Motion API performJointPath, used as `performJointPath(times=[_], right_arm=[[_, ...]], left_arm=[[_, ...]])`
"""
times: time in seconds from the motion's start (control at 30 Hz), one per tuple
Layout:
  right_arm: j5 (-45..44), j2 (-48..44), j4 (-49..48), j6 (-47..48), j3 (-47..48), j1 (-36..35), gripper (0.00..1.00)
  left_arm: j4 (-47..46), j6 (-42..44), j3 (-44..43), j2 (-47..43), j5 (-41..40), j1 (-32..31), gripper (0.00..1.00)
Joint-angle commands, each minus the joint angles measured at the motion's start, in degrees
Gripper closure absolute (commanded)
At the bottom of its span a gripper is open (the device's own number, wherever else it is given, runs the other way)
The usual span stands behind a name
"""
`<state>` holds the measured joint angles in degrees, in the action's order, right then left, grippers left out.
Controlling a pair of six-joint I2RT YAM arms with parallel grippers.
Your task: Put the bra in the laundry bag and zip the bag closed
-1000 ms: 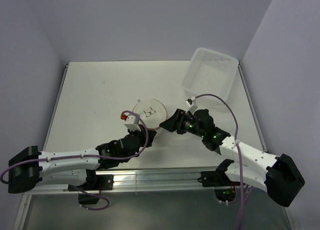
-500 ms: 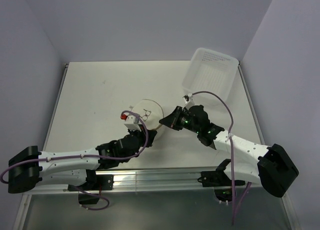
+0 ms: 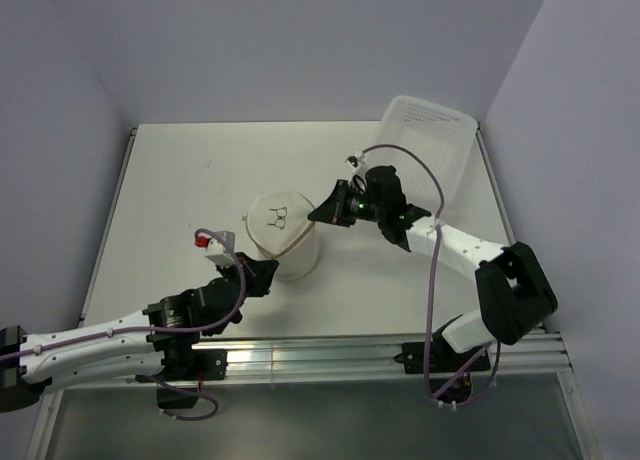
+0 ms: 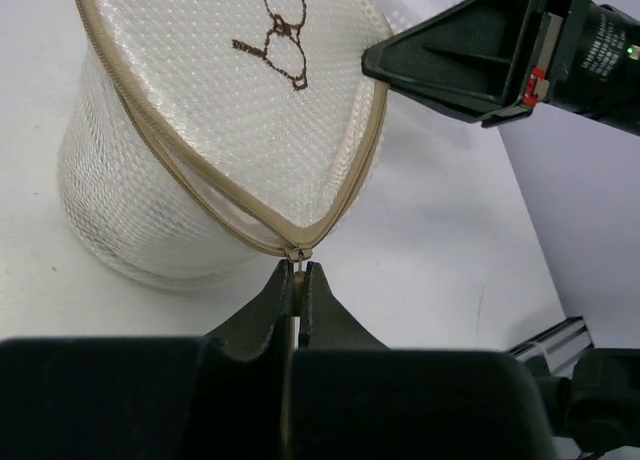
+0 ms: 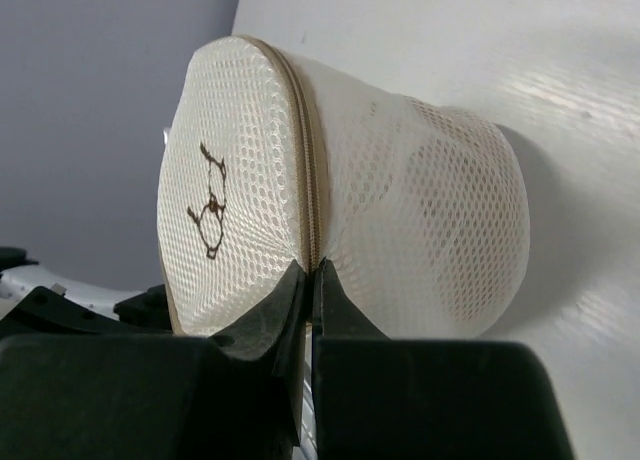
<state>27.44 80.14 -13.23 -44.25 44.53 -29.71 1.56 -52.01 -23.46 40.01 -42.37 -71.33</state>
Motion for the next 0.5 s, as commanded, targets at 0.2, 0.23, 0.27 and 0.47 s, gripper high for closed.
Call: performJointPath(times=[0.2,0.23,0.27,0.47], right_arm=[[-3.36,17.15,8.13,11.02,22.95,2.38,1.0],[-3.01,17.77,8.48,10.85,23.75,2.38,1.0],[-2.83,18.29,8.92,10.68,24.89,2.38,1.0],[-6.52,9.9,10.7,8.66,16.94,1.85,0.33]], left_arm=[[9.88,-1.62,0.0,-8.02,-4.57,-0.65,1.0],[6.64,-0.91,-0.18,-6.1,-3.87,-0.74,1.0],[4.78,-0.29,-0.44,-4.78,-2.38,-0.74,1.0],[-8.22,3.66,-3.6,5.77,1.24,-0.74,1.0]])
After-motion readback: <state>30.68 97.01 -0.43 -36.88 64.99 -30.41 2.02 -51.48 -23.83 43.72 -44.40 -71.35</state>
